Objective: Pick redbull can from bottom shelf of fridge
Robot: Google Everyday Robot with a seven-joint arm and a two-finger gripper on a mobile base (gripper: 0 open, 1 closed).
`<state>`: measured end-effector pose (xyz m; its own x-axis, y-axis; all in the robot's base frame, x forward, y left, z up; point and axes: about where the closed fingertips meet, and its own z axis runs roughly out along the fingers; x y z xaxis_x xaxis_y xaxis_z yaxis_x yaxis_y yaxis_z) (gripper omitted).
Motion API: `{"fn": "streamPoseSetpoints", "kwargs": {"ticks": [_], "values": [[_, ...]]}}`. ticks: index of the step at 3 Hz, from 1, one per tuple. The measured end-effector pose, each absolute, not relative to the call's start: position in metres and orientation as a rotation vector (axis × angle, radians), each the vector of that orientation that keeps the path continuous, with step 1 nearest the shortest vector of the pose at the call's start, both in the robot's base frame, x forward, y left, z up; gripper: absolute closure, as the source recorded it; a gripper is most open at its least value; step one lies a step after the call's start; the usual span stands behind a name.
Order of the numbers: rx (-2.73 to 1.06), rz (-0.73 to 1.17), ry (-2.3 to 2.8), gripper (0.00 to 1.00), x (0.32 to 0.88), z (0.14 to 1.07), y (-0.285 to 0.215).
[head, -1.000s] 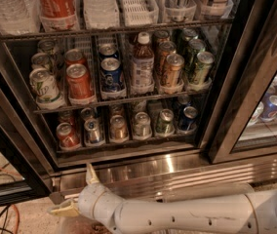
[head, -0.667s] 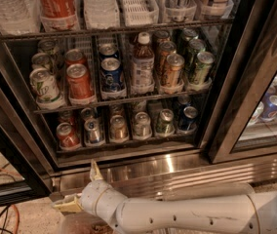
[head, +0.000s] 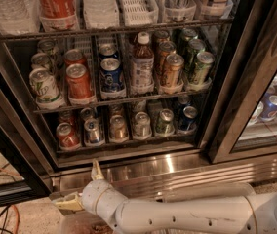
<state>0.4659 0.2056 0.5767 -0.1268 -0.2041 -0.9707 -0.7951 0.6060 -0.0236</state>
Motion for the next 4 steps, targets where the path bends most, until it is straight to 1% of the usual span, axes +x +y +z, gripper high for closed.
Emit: {"fn": "streamPoseSetpoints", "kwargs": {"ticks": [1,3,4], "values": [[-0.752,0.573,1.647,0.0,0.474,0.572,0.2],[-0.541,0.385,1.609,0.0,0.502,0.576,0.18],[-0.502,0.32,1.593,0.0,0.514,0.582,0.174]]}}
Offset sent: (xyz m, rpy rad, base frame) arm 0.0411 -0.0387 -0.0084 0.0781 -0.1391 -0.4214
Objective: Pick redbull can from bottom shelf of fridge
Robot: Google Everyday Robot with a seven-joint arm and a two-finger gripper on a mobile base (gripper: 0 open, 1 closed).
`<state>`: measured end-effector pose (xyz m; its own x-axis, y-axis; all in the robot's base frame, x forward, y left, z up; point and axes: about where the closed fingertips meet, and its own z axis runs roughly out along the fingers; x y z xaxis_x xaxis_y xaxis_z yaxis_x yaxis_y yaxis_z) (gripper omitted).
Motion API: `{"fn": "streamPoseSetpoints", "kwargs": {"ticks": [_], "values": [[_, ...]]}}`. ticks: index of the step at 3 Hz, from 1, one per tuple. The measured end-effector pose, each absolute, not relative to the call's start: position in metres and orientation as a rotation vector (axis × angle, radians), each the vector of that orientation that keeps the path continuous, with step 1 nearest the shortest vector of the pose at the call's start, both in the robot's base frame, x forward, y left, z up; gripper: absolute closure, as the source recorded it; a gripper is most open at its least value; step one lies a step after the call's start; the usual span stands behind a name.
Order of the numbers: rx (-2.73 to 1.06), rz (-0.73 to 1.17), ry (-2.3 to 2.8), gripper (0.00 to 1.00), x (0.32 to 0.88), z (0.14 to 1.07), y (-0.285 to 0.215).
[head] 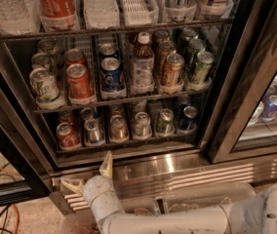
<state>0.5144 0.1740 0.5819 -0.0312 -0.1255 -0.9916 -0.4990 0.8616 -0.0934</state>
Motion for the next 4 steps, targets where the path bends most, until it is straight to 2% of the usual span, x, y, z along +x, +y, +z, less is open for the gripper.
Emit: {"fn": "streamPoseSetpoints", "kwargs": {"ticks": [2,4], "values": [[-0.464,0.281,1.583,0.0,0.548,0.573,0.177],[-0.453,0.248,1.559,0.0,0.556,0.578,0.173]]}}
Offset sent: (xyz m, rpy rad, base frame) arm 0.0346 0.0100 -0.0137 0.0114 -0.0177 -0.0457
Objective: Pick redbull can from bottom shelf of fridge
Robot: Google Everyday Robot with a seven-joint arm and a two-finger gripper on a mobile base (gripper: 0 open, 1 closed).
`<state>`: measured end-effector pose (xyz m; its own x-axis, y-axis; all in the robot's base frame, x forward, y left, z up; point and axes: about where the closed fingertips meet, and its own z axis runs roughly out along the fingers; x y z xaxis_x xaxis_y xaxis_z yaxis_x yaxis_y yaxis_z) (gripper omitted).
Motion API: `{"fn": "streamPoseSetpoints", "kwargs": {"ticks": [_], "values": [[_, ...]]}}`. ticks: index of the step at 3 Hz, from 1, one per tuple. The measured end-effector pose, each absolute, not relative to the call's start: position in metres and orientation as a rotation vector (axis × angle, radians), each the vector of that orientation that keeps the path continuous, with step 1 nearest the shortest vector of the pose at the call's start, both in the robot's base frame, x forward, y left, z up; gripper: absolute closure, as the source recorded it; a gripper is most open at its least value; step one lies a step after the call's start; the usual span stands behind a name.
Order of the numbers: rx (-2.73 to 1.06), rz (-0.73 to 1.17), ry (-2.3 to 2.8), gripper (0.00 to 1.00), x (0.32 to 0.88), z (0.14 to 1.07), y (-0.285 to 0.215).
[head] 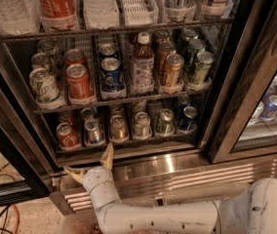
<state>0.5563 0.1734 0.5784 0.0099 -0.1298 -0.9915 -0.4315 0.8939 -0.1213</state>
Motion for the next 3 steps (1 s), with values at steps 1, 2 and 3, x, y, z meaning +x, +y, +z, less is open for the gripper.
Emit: {"fn": "streamPoseSetpoints", "kwargs": {"ticks": [1,2,3], "values": [[-0.435,0.199,1.53,0.0,0.569,0.584,0.167],[-0.418,0.176,1.511,0.0,0.578,0.585,0.165],[-0.411,0.166,1.494,0.18,0.586,0.587,0.166]]}}
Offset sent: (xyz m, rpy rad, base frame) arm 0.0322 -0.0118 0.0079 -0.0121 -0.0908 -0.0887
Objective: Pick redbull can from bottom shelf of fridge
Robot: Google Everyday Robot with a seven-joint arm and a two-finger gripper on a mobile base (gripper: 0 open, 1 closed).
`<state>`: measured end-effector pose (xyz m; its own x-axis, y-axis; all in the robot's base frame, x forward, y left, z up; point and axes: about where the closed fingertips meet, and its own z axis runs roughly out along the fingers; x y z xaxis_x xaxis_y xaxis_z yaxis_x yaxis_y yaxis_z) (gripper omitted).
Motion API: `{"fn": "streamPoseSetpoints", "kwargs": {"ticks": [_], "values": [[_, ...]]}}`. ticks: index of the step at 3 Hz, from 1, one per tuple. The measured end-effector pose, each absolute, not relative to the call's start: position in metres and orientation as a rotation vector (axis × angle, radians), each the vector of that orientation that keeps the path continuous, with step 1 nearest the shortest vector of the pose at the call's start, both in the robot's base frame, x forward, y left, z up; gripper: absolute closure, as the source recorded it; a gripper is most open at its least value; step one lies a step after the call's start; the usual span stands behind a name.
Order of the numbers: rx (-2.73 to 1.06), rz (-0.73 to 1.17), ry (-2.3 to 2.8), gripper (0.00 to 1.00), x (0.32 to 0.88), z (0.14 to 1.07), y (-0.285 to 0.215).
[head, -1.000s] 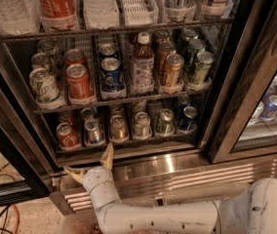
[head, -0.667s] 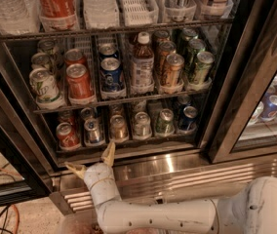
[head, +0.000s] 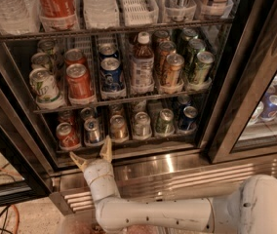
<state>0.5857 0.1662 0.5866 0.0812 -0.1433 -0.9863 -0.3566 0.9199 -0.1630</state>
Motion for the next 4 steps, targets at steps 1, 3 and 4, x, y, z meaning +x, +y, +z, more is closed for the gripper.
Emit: {"fn": "streamPoseSetpoints", "kwargs": {"ticks": [1,3,4], "values": [[-0.393,0.163,1.48,0.39,0.594,0.586,0.167],[-0.321,0.118,1.438,0.35,0.62,0.599,0.149],[-0.285,0.109,1.425,0.38,0.635,0.605,0.142]]}}
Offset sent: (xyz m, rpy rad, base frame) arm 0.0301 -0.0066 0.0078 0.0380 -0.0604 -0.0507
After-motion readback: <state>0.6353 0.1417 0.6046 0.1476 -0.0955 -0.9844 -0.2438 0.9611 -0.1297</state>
